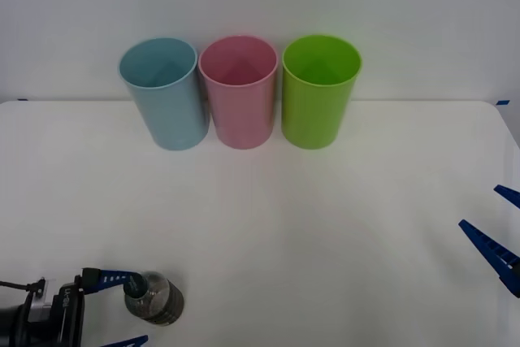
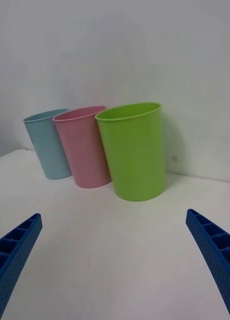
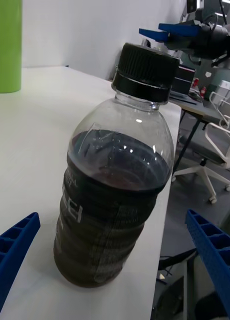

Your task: Grasp the object on the table and drop it into the matching bin: aluminum can to the light blue bin, PET bottle to the pink bin.

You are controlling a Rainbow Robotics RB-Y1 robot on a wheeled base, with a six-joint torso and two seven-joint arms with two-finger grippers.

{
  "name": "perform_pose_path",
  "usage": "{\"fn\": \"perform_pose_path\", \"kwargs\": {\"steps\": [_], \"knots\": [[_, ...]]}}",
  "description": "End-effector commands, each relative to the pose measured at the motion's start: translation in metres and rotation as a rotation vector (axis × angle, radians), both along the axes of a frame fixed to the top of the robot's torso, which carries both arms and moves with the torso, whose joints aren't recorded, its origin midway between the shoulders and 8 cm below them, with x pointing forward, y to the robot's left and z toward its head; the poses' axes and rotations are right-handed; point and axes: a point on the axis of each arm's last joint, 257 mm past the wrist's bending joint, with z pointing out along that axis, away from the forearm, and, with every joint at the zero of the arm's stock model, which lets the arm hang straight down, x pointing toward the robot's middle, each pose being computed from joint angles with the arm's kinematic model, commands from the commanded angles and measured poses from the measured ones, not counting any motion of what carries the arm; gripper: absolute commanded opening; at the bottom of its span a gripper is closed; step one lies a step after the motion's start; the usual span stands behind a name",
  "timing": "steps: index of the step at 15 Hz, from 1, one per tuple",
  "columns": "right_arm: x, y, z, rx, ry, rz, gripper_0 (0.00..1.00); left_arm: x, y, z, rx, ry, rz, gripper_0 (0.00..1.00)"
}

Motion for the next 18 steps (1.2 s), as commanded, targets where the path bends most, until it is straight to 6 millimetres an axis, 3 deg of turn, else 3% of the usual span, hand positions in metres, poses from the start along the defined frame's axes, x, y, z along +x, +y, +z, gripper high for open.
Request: {"fn": "perform_pose_path", "kwargs": {"steps": [1,8,14,15,17,18], "knots": [[0.0,0.0,0.0,0.0,0.0,0.0,1.0,0.01,-0.015,-0.004,-0.015,-0.019,0.024,1.0],[0.0,0.0,0.0,0.0,0.0,0.0,1.0,0.026,-0.036,-0.007,-0.011,-0.062,0.032,1.0],[0.0,0.0,0.0,0.0,0.0,0.0,1.0,0.028,-0.038,-0.006,-0.01,-0.064,0.024,1.0],[0.0,0.0,0.0,0.0,0.0,0.0,1.0,0.028,-0.038,-0.006,-0.011,-0.063,0.024,0.82],[0.0,0.0,0.0,0.0,0.0,0.0,1.0,0.028,-0.038,-0.006,-0.008,-0.067,0.023,0.18],[0.0,0.0,0.0,0.0,0.0,0.0,1.0,0.028,-0.038,-0.006,-0.007,-0.068,0.023,0.03]]}}
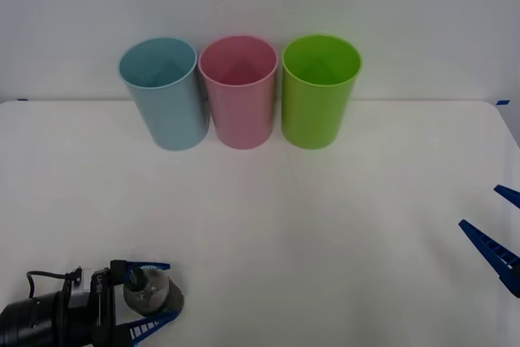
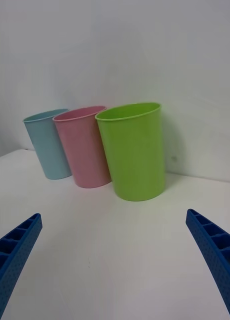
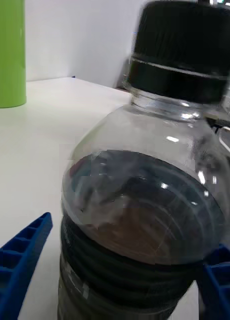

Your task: Grasp the object on the table and drop it into the matching bin: aluminum can to the light blue bin, PET bottle to the pink bin.

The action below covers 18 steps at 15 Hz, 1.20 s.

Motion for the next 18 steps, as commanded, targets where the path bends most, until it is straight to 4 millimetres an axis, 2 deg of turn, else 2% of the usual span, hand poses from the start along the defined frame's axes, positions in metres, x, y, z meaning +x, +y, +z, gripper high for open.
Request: {"fn": "perform_pose_path", "kwargs": {"steps": [1,7,11,18], "knots": [[0.0,0.0,0.0,0.0,0.0,0.0,1.0,0.001,0.001,0.0,0.003,-0.006,0.005,0.0],[0.0,0.0,0.0,0.0,0.0,0.0,1.0,0.004,0.008,0.002,0.001,-0.003,0.023,0.0],[0.0,0.0,0.0,0.0,0.0,0.0,1.0,0.009,0.025,0.01,0.009,-0.015,0.043,0.0],[0.0,0.0,0.0,0.0,0.0,0.0,1.0,0.026,0.039,0.052,-0.131,-0.047,0.115,0.0]]}}
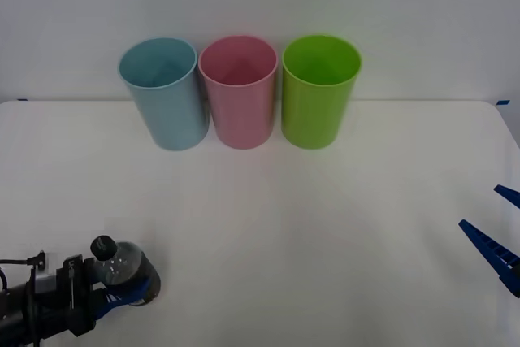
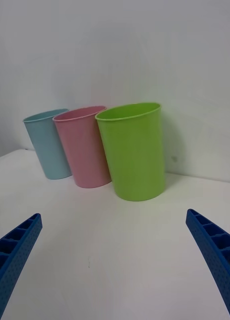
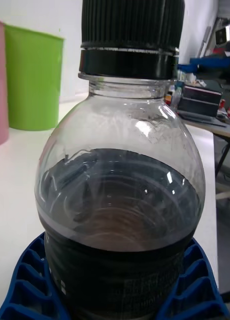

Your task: Grasp the object on the table and drop it into the matching bin: aluminum can to the light blue bin, PET bottle to the pink bin.

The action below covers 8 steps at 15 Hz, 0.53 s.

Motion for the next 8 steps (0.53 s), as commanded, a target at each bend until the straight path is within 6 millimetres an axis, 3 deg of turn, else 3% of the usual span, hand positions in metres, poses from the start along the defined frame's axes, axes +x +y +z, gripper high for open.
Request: {"fn": "perform_pose_path", "kwargs": {"steps": [1,8], "knots": [[0.0,0.0,0.0,0.0,0.0,0.0,1.0,0.012,0.007,0.019,-0.061,-0.022,0.049,0.0],[0.0,0.0,0.0,0.0,0.0,0.0,1.0,0.043,0.042,0.073,-0.127,-0.053,0.186,0.0]]}}
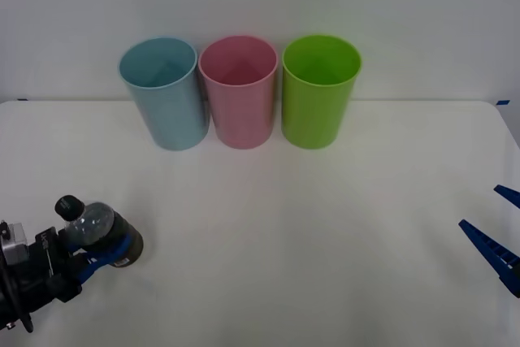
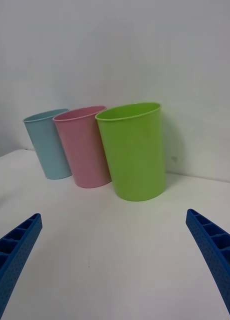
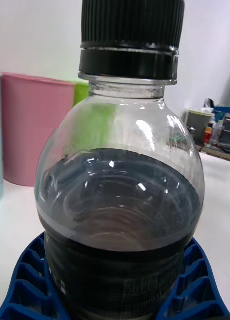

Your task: Grasp the object on the table and drop it into the matching bin: aluminum can to the light blue bin, PET bottle to the pink bin.

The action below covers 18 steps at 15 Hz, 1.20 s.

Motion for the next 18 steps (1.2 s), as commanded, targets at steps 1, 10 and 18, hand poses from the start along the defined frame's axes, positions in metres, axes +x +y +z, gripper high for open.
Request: {"fn": "perform_pose_path", "kwargs": {"steps": [1,10,18], "knots": [[0.0,0.0,0.0,0.0,0.0,0.0,1.0,0.008,0.008,0.029,-0.039,0.009,0.014,0.0],[0.0,0.0,0.0,0.0,0.0,0.0,1.0,0.049,-0.049,0.157,-0.202,-0.038,0.064,0.0],[0.0,0.0,0.0,0.0,0.0,0.0,1.0,0.094,-0.102,0.231,-0.258,-0.103,0.238,0.0]]}}
